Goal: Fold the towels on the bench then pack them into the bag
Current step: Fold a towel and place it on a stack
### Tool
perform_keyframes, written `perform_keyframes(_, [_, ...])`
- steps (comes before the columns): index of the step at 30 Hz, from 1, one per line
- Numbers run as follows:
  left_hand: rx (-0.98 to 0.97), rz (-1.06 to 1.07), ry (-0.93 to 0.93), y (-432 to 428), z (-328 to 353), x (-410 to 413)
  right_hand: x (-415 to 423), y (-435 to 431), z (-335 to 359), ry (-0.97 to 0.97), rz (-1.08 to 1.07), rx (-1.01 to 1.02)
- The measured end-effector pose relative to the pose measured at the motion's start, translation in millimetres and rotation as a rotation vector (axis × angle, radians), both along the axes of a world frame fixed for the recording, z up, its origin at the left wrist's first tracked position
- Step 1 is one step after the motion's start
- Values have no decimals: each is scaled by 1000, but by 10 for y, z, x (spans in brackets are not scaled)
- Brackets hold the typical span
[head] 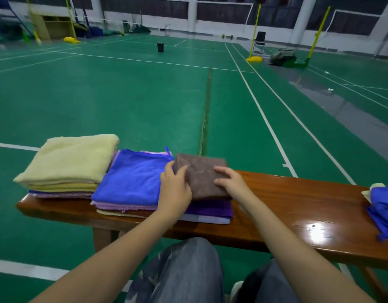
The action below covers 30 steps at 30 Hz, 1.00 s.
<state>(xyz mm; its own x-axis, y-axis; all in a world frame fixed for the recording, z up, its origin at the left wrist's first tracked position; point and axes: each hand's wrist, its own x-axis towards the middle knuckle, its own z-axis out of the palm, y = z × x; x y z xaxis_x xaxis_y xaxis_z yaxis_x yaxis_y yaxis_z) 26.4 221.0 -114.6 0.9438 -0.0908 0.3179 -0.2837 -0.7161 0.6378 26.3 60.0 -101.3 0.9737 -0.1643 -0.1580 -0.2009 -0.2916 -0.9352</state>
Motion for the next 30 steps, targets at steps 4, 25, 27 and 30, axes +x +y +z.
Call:
perform_keyframes(4, [350, -60, -101, -30, -282, -89, -21, 24, -249, 140, 99, -639])
perform_keyframes(25, [559, -93, 128, -316, -502, 81, -132, -25, -729, -118, 183, -738])
perform_keyframes(27, [580, -89, 78, -449, -389, 83, -151, -156, -644, -150, 169, -716])
perform_keyframes(30, [568, -173, 10, -784, -274, 44, -271, -518, -530, -171, 65, -661])
